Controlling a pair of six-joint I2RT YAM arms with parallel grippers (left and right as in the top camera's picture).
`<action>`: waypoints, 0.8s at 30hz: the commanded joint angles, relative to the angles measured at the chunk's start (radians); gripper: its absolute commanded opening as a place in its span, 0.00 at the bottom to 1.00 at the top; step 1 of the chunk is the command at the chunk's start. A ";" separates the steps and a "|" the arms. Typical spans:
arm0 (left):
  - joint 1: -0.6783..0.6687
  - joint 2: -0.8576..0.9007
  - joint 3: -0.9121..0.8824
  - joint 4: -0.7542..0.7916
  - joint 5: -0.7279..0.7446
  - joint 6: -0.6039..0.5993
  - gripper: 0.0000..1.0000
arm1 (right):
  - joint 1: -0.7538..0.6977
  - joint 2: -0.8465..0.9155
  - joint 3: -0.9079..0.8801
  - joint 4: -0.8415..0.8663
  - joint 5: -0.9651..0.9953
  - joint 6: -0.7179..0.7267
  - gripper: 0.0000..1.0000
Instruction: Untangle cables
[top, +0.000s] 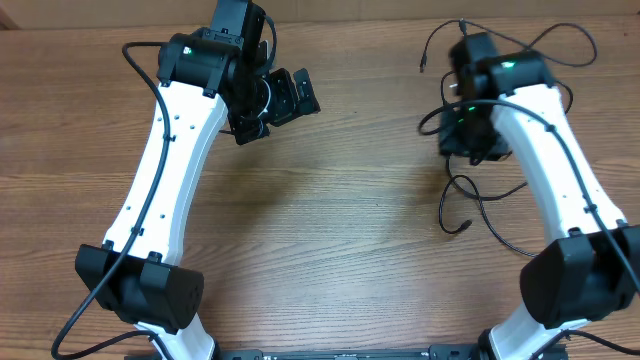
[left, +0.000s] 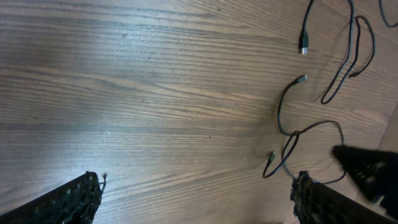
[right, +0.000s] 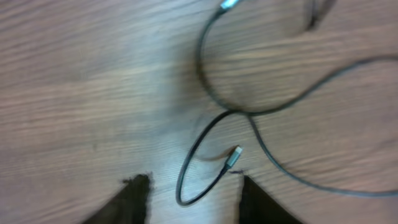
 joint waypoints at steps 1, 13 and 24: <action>0.006 0.002 0.021 -0.003 -0.010 0.016 1.00 | -0.066 -0.008 -0.006 0.028 -0.005 0.023 0.31; 0.006 0.002 0.021 -0.003 -0.010 0.016 1.00 | -0.131 -0.008 -0.186 0.200 -0.198 0.016 0.09; 0.006 0.002 0.021 -0.003 -0.010 0.016 1.00 | -0.115 -0.008 -0.350 0.324 -0.227 0.019 0.04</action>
